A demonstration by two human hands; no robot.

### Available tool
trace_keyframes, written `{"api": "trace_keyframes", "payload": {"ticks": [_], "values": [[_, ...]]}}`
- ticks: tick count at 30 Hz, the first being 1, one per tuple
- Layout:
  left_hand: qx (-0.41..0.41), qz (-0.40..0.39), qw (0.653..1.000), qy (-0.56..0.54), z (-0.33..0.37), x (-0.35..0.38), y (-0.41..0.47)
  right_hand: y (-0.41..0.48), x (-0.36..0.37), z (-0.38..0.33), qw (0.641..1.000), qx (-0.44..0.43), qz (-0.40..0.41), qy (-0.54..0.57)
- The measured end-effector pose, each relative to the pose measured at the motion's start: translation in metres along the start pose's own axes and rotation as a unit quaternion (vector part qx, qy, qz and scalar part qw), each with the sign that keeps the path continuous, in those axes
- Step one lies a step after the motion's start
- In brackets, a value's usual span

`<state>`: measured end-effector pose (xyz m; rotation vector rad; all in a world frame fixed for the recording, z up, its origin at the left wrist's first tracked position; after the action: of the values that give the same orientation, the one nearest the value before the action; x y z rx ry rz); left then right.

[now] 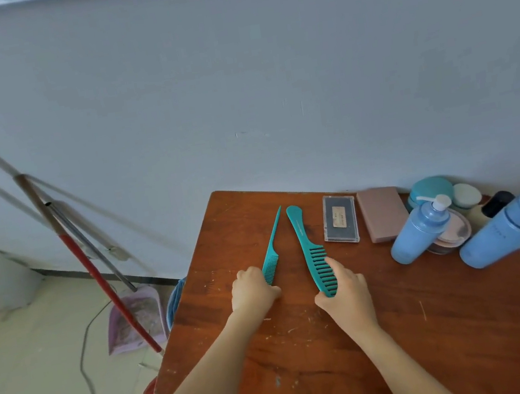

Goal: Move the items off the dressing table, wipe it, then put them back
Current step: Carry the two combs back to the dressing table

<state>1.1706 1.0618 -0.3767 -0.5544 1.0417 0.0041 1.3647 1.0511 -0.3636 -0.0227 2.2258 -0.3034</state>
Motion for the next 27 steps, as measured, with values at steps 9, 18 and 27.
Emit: {"api": "trace_keyframes", "payload": {"ticks": [9,18,27], "values": [[0.055,-0.024,0.995,-0.076,-0.011,-0.013,0.009,-0.013,-0.016,0.003,0.996,0.037,-0.005,0.079],[0.209,-0.129,0.968,-0.048,-0.007,-0.012,0.014,-0.061,0.005,0.012,0.978,0.197,0.011,-0.072],[0.317,-0.206,0.926,-0.007,-0.017,0.002,-0.02,-0.153,0.013,0.018,0.938,0.32,0.123,-0.046]]}}
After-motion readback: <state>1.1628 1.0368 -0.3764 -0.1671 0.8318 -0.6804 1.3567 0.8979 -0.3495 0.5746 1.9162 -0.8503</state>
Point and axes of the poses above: each hand's wrist, its own y-axis towards the middle knuckle, its own x-axis out of the palm, z = x × y, the point moved 10 cm from there along y, towards the middle knuckle, and after that the axes turned 4 degrees about x, right-handed, at the moved point
